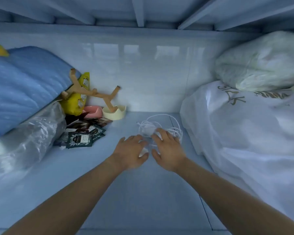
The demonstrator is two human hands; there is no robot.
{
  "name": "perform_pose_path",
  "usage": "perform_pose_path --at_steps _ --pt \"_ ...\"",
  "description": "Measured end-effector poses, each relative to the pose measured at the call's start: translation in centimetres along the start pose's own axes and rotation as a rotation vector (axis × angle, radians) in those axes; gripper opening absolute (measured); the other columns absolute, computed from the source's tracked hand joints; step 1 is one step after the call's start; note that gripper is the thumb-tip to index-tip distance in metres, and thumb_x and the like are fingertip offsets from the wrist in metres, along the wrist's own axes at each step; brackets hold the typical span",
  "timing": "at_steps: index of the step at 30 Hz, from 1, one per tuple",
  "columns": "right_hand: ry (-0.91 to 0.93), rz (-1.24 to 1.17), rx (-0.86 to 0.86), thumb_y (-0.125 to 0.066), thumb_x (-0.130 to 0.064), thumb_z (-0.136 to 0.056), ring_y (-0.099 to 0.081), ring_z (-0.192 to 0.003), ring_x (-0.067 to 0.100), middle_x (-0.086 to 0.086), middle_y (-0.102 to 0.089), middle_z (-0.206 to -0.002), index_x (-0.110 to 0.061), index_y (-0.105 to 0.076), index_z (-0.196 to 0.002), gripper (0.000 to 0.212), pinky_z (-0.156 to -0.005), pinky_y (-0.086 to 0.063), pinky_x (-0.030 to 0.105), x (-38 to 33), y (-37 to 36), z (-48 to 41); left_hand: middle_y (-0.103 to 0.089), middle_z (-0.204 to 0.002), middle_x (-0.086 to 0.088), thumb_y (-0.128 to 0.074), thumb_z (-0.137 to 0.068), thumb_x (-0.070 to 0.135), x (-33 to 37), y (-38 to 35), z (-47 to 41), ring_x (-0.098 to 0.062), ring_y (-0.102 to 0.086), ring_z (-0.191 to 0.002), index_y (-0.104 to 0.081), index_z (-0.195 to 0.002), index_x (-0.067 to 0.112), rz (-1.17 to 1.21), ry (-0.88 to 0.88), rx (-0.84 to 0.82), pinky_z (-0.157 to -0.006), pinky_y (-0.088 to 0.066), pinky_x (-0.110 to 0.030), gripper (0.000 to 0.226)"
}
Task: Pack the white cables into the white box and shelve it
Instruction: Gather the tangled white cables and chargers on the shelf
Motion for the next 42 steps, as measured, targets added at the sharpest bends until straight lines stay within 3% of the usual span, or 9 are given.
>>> perform_pose_path --at_steps 12,15,18,21,25,29,35,38,42 --pt "0.105 0.073 0.005 -0.056 -0.022 -0.08 -0.016 -0.137 0.025 0.007 -0.025 -0.148 -0.018 -0.04 -0.131 0.054 -0.104 -0.024 0.038 1.3 -2.4 -3.2 -0.042 -0.132 0.001 -0.044 -0.087 0.032 -4.0 -1.2 -0.1 -0.021 -0.043 -0.118 -0.039 -0.131 0.027 -0.126 0.134 -0.067 -0.094 -0.033 -0.036 0.044" --pt "-0.022 0.112 0.021 -0.058 -0.027 -0.08 -0.008 -0.139 0.025 0.004 -0.015 -0.152 -0.025 -0.034 -0.135 0.06 -0.107 -0.016 0.044 1.9 -2.9 -3.6 -0.046 -0.129 0.001 -0.044 -0.083 0.013 -4.8 -1.1 -0.3 -0.021 -0.046 -0.115 -0.042 -0.129 0.027 -0.139 0.164 -0.023 -0.087 -0.033 -0.031 0.048" --pt "-0.181 0.157 -0.061 -0.052 -0.035 -0.085 0.0 -0.139 0.025 0.003 -0.007 -0.153 -0.032 -0.02 -0.141 0.064 -0.106 -0.01 0.055 2.6 -3.9 -3.5 -0.04 -0.139 0.001 -0.045 -0.083 0.012 -4.9 -1.6 -0.4 -0.021 -0.041 -0.123 -0.037 -0.136 0.03 -0.068 0.154 -0.036 -0.094 -0.036 -0.033 0.057" --pt "-0.177 0.166 -0.108 -0.051 -0.033 -0.085 -0.018 -0.131 0.028 0.007 -0.025 -0.144 -0.029 -0.021 -0.14 0.063 -0.101 -0.022 0.052 2.4 -4.2 -3.7 -0.031 -0.147 0.002 -0.045 -0.087 0.019 -4.7 -2.1 -0.2 -0.019 -0.032 -0.131 -0.037 -0.137 0.034 -0.04 0.143 -0.059 -0.099 -0.036 -0.035 0.053" --pt "-0.19 0.139 -0.113 -0.054 -0.02 -0.082 -0.04 -0.116 0.026 0.004 -0.043 -0.128 -0.021 -0.029 -0.135 0.059 -0.089 -0.033 0.044 1.6 -3.8 -4.2 -0.037 -0.142 0.004 -0.047 -0.085 0.017 -4.4 -1.4 0.9 -0.018 -0.038 -0.126 -0.046 -0.13 0.032 0.028 0.1 -0.011 -0.093 -0.04 -0.032 0.048" --pt "-0.126 0.12 -0.157 -0.052 -0.014 -0.079 -0.045 -0.11 0.024 0.001 -0.053 -0.113 -0.022 -0.058 -0.109 0.032 -0.086 -0.032 0.041 0.1 -4.0 -3.6 -0.046 -0.131 0.003 -0.051 -0.083 0.017 -4.5 -0.6 3.0 -0.019 -0.047 -0.114 -0.051 -0.126 0.028 0.091 0.011 0.028 -0.085 -0.044 -0.03 0.044" --pt "0.013 -0.115 -0.059 -0.057 -0.015 -0.077 -0.049 -0.101 0.023 -0.002 -0.055 -0.1 -0.024 -0.064 -0.094 0.019 -0.072 -0.031 0.032 -1.8 -2.7 -2.7 -0.046 -0.129 0.009 -0.054 -0.08 0.03 -6.1 0.1 5.9 -0.015 -0.049 -0.113 -0.052 -0.12 0.036 0.123 0.056 0.073 -0.081 -0.046 -0.025 0.04" --pt "0.08 -0.216 0.068 -0.065 -0.017 -0.073 -0.048 -0.104 0.025 0.002 -0.054 -0.11 -0.021 -0.062 -0.107 0.034 -0.073 -0.044 0.036 -2.6 -1.9 -2.4 -0.039 -0.135 0.012 -0.056 -0.081 0.036 -6.6 0.1 6.1 -0.012 -0.042 -0.12 -0.05 -0.122 0.036 0.133 0.115 0.083 -0.084 -0.044 -0.024 0.041" --pt "-0.009 -0.083 0.017 -0.061 -0.031 -0.081 -0.026 -0.131 0.022 -0.001 -0.031 -0.144 -0.028 -0.038 -0.136 0.059 -0.091 -0.04 0.043 -2.1 -2.1 -2.1 -0.03 -0.146 0.01 -0.051 -0.086 0.03 -6.6 -0.7 5.9 -0.011 -0.027 -0.133 -0.046 -0.128 0.037 0.139 0.146 0.035 -0.095 -0.041 -0.028 0.042"
Point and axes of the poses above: each hand's wrist, its own z-axis away from the middle knuckle, its own y-axis out of the back of the hand, x = y × z, the point moved 4 cm from there along -z, towards the middle knuckle
